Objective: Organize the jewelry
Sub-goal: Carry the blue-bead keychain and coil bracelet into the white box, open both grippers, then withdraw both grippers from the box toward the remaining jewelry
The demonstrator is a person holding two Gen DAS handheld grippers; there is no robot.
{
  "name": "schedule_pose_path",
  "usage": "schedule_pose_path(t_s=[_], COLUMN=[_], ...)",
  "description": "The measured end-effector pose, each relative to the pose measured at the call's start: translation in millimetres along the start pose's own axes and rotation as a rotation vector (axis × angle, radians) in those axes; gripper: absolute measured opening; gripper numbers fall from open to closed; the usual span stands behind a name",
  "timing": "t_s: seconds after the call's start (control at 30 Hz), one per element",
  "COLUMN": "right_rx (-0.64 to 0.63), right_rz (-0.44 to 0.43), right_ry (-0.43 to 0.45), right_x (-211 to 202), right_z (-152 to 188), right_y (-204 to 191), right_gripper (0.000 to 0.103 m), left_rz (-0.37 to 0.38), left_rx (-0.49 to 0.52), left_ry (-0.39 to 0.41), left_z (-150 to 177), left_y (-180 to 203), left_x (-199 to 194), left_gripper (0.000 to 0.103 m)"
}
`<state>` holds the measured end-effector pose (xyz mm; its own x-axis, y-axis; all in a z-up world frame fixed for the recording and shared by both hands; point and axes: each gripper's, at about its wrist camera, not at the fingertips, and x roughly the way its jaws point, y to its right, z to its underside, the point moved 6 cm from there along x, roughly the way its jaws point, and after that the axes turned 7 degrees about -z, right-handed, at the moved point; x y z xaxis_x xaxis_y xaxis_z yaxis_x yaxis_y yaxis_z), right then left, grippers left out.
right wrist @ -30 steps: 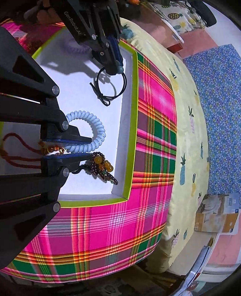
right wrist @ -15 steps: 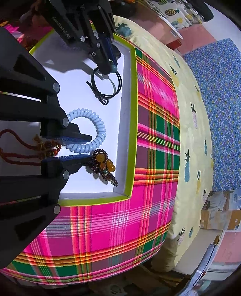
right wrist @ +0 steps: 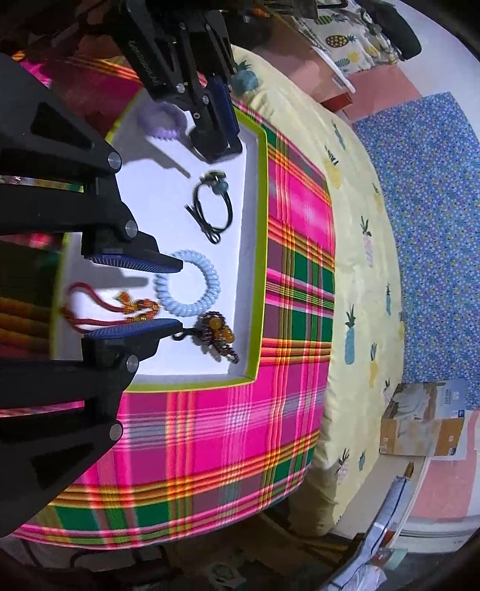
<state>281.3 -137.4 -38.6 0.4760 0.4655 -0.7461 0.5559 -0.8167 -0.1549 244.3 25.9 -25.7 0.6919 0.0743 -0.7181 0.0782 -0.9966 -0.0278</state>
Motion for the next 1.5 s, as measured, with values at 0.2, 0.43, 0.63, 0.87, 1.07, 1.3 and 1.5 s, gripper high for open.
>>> schedule_pose_path(t_s=[0.2, 0.43, 0.63, 0.87, 1.07, 1.3, 1.5], right_rx=[0.018, 0.015, 0.011, 0.009, 0.024, 0.035, 0.036], right_rz=[-0.012, -0.033, -0.047, -0.055, -0.068, -0.073, -0.076], right_ry=[0.042, 0.081, 0.107, 0.114, 0.113, 0.099, 0.084], right_x=[-35.4, -70.7, -92.2, -106.6, -109.0, -104.0, -97.2], right_z=[27.3, 56.2, 78.4, 99.7, 111.2, 117.0, 119.0], right_y=[-14.8, -32.5, -46.2, -53.3, -54.8, -54.5, -53.3], right_gripper=[0.026, 0.026, 0.026, 0.026, 0.026, 0.026, 0.026], left_rz=[0.003, 0.007, 0.010, 0.011, 0.021, 0.025, 0.035], left_rx=[-0.015, -0.018, -0.045, -0.052, -0.056, -0.061, -0.056], left_ry=[0.025, 0.041, 0.049, 0.045, 0.036, 0.023, 0.007], left_z=[19.3, 47.7, 66.8, 89.4, 104.1, 111.5, 116.6], left_y=[-0.6, -0.7, -3.3, -3.5, -1.5, -0.3, 2.5], left_x=[-37.0, -72.8, -93.1, -107.4, -113.3, -111.3, -105.1], left_gripper=[0.024, 0.024, 0.024, 0.024, 0.024, 0.024, 0.024])
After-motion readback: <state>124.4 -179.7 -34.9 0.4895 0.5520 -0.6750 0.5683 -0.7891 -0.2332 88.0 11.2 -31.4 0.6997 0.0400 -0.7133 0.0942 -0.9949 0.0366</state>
